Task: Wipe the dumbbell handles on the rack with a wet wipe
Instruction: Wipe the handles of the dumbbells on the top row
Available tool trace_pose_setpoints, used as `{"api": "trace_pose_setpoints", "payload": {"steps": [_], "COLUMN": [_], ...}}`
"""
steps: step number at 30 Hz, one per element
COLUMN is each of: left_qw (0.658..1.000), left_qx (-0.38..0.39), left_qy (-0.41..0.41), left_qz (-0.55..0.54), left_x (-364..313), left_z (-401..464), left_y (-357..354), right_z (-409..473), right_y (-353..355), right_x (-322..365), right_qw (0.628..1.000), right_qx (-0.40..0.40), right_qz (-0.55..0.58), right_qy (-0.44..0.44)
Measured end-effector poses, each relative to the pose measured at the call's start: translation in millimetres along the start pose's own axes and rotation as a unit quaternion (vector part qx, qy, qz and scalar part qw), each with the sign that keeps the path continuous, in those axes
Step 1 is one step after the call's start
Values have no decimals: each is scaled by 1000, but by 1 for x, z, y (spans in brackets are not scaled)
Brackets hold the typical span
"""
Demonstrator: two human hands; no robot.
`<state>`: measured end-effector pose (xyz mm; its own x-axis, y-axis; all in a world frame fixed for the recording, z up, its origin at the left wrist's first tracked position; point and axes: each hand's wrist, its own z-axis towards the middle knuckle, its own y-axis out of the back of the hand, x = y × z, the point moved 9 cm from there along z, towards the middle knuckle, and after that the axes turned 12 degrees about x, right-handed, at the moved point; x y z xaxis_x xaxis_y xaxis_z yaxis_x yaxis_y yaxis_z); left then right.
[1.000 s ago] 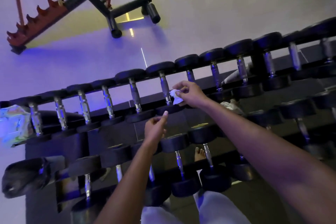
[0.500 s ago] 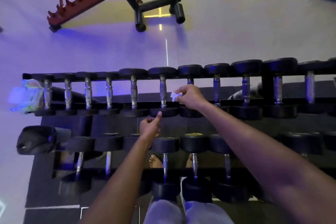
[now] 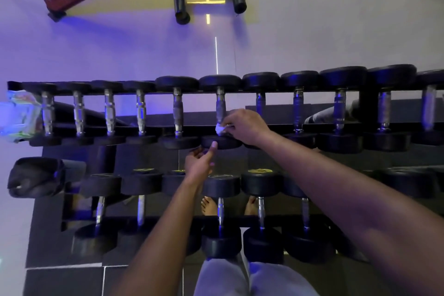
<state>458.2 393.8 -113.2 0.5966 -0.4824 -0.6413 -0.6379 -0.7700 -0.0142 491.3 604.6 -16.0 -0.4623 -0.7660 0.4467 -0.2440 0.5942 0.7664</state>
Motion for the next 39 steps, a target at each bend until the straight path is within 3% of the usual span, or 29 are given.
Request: {"api": "trace_pose_setpoints", "payload": {"steps": [9, 16, 20, 23, 27, 34, 39], "left_qw": [1000, 999, 999, 999, 999, 999, 999], "left_qx": [26, 39, 41, 38, 42, 44, 42], "left_qy": [-14, -25, -25, -26, -16, -9, -5], "left_qz": [5, -23, -21, -27, -29, -18, -15], "left_x": [5, 11, 15, 15, 19, 21, 23], "left_z": [6, 12, 15, 15, 15, 16, 16], "left_y": [-2, -2, -2, -1, -2, -2, -2], "right_z": [21, 55, 35, 17, 9, 20, 8], "right_y": [-7, -14, -9, -14, -32, -40, -35], "right_x": [27, 47, 30, -4, -40, -48, -38], "right_qw": [992, 967, 986, 999, 981, 968, 964], "right_qx": [-6, 14, 4, -19, 0, 25, -32], "right_qz": [-104, -251, -166, -25, 128, 191, 221], "right_qy": [70, 50, 33, -43, -147, -161, -143]}}
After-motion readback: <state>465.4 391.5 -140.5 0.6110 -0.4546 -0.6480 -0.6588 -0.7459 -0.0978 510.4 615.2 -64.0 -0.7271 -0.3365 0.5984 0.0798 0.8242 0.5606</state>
